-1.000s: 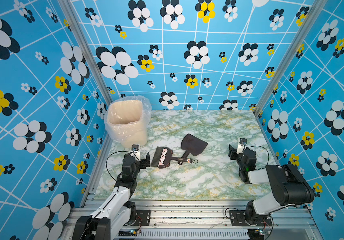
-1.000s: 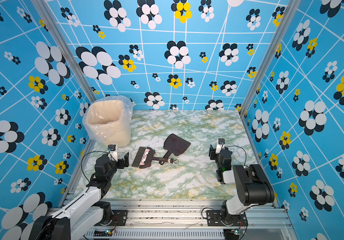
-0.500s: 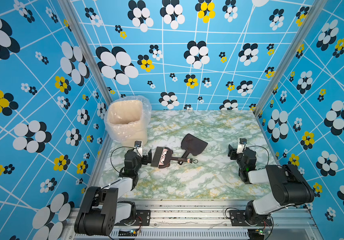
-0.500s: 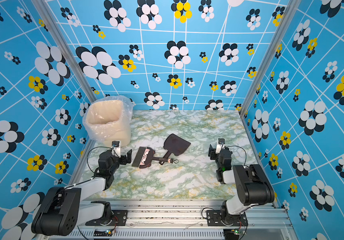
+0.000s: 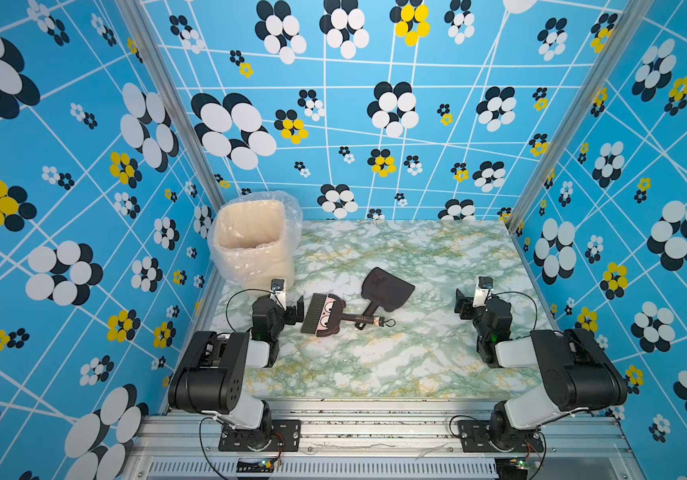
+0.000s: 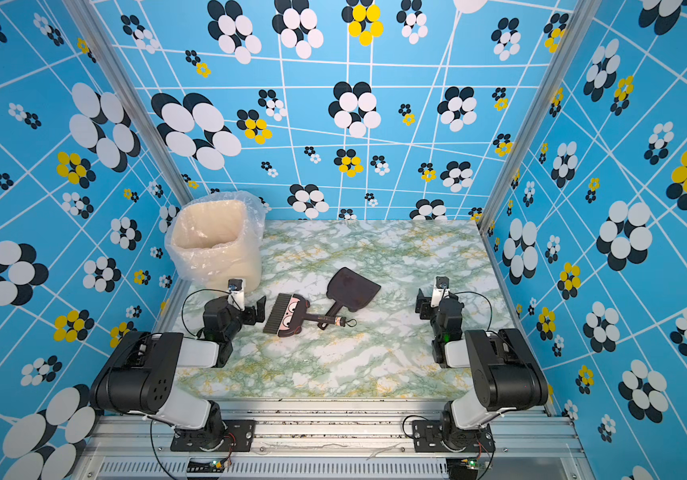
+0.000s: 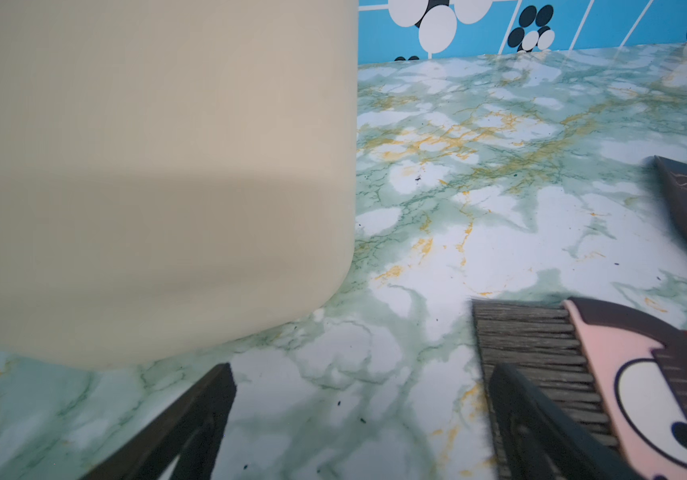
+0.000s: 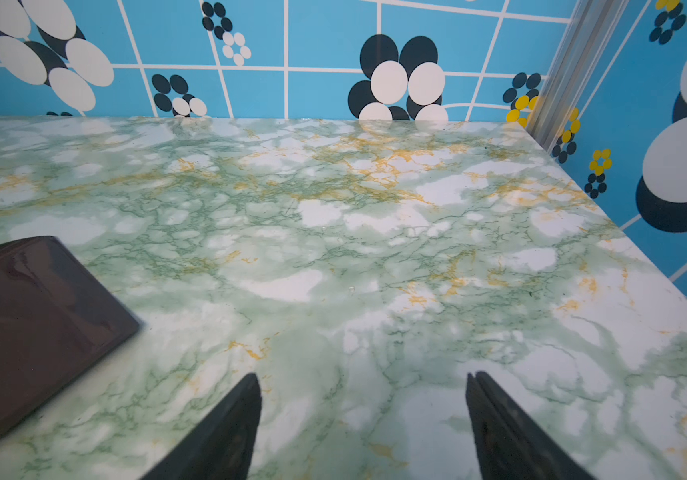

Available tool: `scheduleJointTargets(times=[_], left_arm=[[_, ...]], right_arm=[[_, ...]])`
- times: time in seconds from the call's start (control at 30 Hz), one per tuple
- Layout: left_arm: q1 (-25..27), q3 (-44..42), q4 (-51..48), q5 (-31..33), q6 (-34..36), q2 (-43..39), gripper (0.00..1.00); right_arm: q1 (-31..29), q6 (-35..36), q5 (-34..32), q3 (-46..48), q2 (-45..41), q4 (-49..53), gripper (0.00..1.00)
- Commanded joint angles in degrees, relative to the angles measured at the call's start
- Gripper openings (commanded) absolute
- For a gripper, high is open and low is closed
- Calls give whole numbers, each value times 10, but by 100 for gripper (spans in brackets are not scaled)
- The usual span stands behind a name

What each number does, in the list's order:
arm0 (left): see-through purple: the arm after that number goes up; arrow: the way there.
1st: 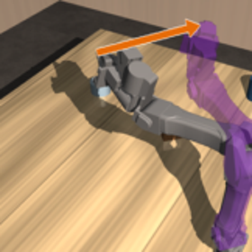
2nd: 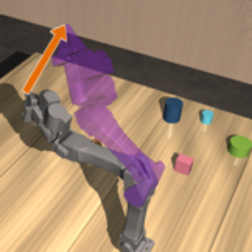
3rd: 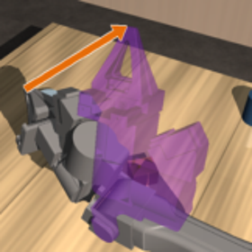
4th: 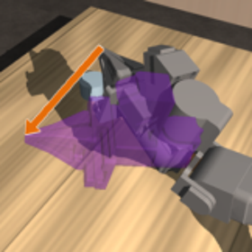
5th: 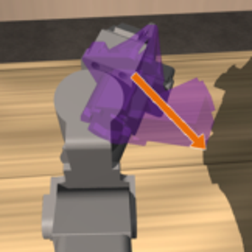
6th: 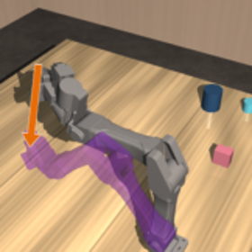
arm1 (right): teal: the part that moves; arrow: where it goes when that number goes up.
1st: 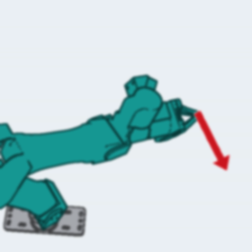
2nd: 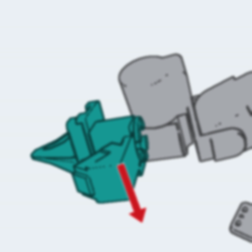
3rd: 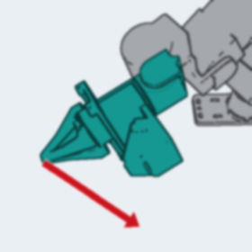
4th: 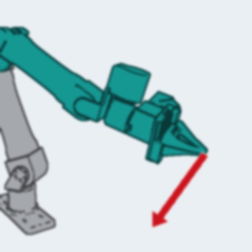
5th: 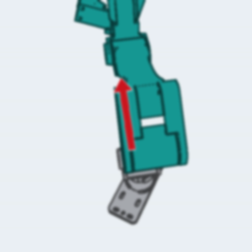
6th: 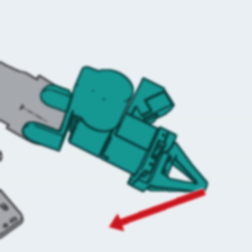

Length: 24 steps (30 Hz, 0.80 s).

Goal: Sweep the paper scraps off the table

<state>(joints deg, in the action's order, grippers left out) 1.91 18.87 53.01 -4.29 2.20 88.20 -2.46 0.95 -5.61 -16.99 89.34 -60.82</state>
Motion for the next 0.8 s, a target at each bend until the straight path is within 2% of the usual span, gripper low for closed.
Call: scheduleJointTargets(times=[0.0,0.27,0.77], left_arm=[[-14,35,-20,12,-22,1,99],[-17,36,-23,14,-26,1,99],[-13,37,-24,20,-24,2,99]], right_arm=[[3,-5,-19,-18,1,12,86],[3,-16,-48,-44,1,61,99],[3,-16,-49,-45,1,63,99]])
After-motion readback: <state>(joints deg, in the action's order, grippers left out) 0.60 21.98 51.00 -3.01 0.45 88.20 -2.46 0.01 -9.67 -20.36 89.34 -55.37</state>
